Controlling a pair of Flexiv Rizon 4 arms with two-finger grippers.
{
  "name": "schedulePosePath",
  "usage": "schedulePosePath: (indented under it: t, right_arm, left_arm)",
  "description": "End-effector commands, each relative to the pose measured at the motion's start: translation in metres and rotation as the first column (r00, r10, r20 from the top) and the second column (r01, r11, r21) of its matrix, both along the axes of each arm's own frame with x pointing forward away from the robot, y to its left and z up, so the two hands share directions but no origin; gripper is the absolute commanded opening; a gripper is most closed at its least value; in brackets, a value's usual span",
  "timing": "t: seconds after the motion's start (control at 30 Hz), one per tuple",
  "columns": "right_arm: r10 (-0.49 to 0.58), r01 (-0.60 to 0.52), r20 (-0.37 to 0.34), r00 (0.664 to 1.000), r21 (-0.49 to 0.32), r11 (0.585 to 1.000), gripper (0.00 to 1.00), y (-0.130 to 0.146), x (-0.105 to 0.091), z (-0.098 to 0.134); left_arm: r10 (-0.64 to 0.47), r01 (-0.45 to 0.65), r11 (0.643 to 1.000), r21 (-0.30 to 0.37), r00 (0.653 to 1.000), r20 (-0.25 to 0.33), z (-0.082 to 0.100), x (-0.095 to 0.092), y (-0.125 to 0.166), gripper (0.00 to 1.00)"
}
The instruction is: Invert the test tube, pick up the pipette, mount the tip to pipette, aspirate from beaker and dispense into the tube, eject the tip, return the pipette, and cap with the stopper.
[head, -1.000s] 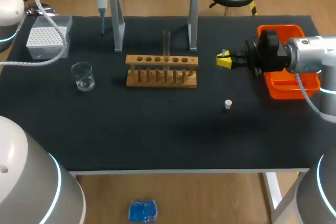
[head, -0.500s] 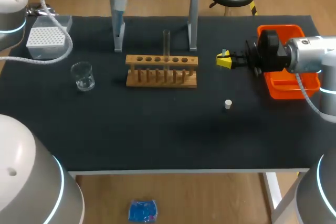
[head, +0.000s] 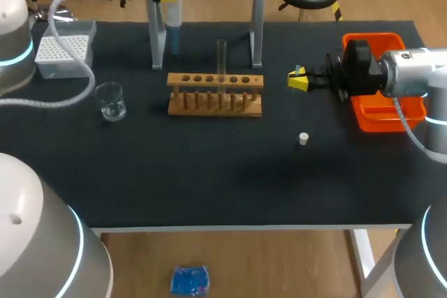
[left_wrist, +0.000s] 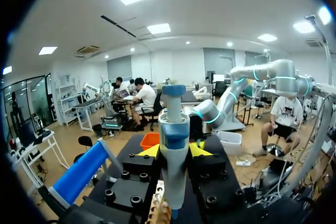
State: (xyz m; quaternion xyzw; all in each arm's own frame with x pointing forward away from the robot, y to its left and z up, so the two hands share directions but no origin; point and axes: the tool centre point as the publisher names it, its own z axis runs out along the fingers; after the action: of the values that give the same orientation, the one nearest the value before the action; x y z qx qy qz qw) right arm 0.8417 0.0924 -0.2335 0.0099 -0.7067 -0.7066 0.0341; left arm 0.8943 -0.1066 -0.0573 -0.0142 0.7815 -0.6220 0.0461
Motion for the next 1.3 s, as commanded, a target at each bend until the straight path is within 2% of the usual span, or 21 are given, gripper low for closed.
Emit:
schedulePosePath:
  t: [0.03,0.1,0.17,0.7,0.73,0.8,0.87,1.07,1.3]
  right_arm:
    - [-0.001,0.001,0.0,1.0,-0.002,1.0,0.0,-0.001,-0.001,0.001]
    - [-0.001,0.001,0.0,1.0,-0.002,1.0,0.0,-0.001,-0.001,0.001]
    - [-0.001,0.001,0.0,1.0,-0.002,1.0,0.0,-0.001,-0.001,0.001]
    - [-0.001,0.001,0.0,1.0,-0.002,1.0,0.0,-0.001,-0.001,0.001]
    - [-0.001,0.001,0.0,1.0,-0.002,1.0,0.0,-0.001,-0.001,0.001]
    - [-0.001,0.001,0.0,1.0,-0.002,1.0,0.0,-0.001,-0.001,0.001]
    - [-0.001,0.001,0.0,1.0,-0.002,1.0,0.0,-0.001,-0.001,0.001]
    - [-0.001,0.001,0.0,1.0,-0.002,1.0,0.0,-0.001,-0.001,0.001]
    - [-0.001,0.001,0.0,1.0,-0.002,1.0,0.0,-0.001,-0.001,0.001]
  left_arm:
    - [0.039,-0.039,0.998,-0.049,0.999,-0.017,-0.006,-0.023,-0.013,0.0]
    - [0.044,-0.048,0.996,-0.068,0.997,-0.06,-0.008,-0.028,-0.02,0.0]
    - [0.033,-0.04,0.994,-0.097,0.997,-0.069,-0.007,-0.034,-0.028,0.0]
    - [0.033,-0.04,0.994,-0.097,0.997,-0.069,-0.007,-0.034,-0.028,0.0]
    - [0.016,-0.021,0.997,-0.076,0.997,-0.069,-0.004,-0.035,-0.034,0.0]
    - [-0.005,-0.001,0.996,-0.087,0.998,-0.065,0.002,-0.04,-0.046,0.0]
    - [-0.026,0.022,0.997,-0.069,0.997,-0.067,0.007,-0.046,-0.057,0.0]
    - [-0.063,0.059,0.995,-0.081,0.997,-0.049,0.021,-0.058,-0.08,0.0]
    - [-0.111,0.106,0.991,-0.083,0.993,-0.05,0.026,-0.069,-0.096,0.0]
